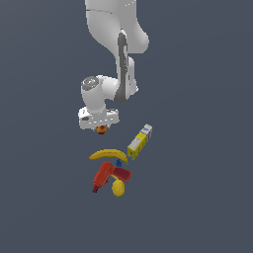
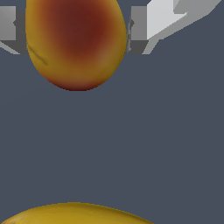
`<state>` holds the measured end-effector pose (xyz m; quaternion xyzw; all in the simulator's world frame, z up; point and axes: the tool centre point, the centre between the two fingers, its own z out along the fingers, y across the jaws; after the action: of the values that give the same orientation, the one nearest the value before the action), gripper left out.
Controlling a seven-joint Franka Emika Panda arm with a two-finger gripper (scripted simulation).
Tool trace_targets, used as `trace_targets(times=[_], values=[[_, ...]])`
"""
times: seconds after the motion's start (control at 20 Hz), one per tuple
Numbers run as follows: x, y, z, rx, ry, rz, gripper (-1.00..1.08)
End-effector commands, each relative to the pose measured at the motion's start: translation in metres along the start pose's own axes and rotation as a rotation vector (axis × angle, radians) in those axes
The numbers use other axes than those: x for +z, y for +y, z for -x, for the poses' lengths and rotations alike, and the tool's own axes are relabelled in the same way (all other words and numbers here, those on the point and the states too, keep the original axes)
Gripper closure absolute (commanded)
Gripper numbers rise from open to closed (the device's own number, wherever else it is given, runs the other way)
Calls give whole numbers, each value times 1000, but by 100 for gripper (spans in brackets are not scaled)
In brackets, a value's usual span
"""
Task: Pick up a designated object from a clutter of objects.
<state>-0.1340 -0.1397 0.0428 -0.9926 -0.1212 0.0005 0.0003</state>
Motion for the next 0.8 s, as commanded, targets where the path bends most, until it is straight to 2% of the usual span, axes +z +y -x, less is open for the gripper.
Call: trace_targets(times=[0.0,0.35,0.75], values=[[-8,1,-4,0,1,1,108],[-43,3,-22,1,0,2,108],[-106,8,-53,2,-1,4,108]])
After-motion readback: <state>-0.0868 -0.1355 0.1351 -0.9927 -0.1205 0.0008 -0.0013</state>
